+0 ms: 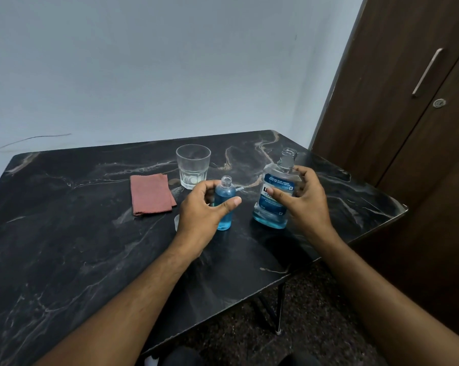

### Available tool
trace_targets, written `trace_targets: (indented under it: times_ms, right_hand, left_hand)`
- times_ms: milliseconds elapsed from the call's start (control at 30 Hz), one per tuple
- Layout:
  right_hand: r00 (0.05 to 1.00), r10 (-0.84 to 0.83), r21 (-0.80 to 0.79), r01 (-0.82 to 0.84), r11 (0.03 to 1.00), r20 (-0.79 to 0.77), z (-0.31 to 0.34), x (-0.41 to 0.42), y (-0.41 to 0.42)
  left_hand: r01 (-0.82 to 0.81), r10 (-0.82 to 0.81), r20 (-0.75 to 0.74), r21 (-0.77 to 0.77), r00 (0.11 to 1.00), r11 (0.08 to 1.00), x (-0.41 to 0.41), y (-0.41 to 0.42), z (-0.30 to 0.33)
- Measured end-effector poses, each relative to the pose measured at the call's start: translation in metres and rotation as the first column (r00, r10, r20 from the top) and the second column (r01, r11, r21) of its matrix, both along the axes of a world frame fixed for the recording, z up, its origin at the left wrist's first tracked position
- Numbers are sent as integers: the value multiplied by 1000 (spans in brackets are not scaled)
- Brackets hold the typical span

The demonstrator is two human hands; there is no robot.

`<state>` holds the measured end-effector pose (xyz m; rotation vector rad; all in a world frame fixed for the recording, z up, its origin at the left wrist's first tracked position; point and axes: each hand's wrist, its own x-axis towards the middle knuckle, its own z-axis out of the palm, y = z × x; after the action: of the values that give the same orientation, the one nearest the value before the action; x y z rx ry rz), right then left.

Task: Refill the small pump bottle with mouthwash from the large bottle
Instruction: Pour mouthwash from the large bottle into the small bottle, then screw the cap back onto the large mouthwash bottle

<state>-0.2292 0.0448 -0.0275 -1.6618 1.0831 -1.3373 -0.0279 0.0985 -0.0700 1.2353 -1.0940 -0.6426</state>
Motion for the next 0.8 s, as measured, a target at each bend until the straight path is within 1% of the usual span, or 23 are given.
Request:
trace_targets:
  times_ms: [200, 333, 467, 533, 567, 633, 700, 767, 800]
  right_hand:
    - [999, -25, -7, 25, 1000, -24, -6, 0, 2]
    - [997, -30, -13, 30, 999, -71, -8, 0, 4]
    - [992, -37, -18, 35, 999, -125, -8, 0, 6]
    - [988, -33, -21, 30, 999, -149, -10, -3, 7]
    - [987, -38, -22, 35, 999, -155, -12, -4, 9]
    - [978, -112, -71, 101, 992, -176, -16, -5, 14]
    - [942, -275, -218, 232, 948, -195, -21, -6, 21]
    - [894, -411, -389, 320, 864, -177, -24, -5, 31]
    - [883, -437, -455, 323, 830, -169, -24, -3, 35]
  left_hand:
    - [-22, 21, 122, 4, 992, 1000, -3, 6, 8]
    - [-53, 51, 213, 6, 976, 999, -4, 8, 8]
    - [-29, 26, 210, 12, 977, 999, -2, 7, 7]
    - [-2, 8, 162, -33, 987, 999, -2, 8, 12]
    - [-5, 15, 124, -86, 992, 996, -2, 9, 15]
    - [-92, 101, 37, -207, 994, 974, 2, 11, 21]
    - [-233, 214, -97, -285, 972, 930, 12, 11, 28]
    - [-300, 226, -259, -297, 939, 906, 27, 9, 33]
    - [-308, 211, -322, -288, 923, 907, 34, 7, 35]
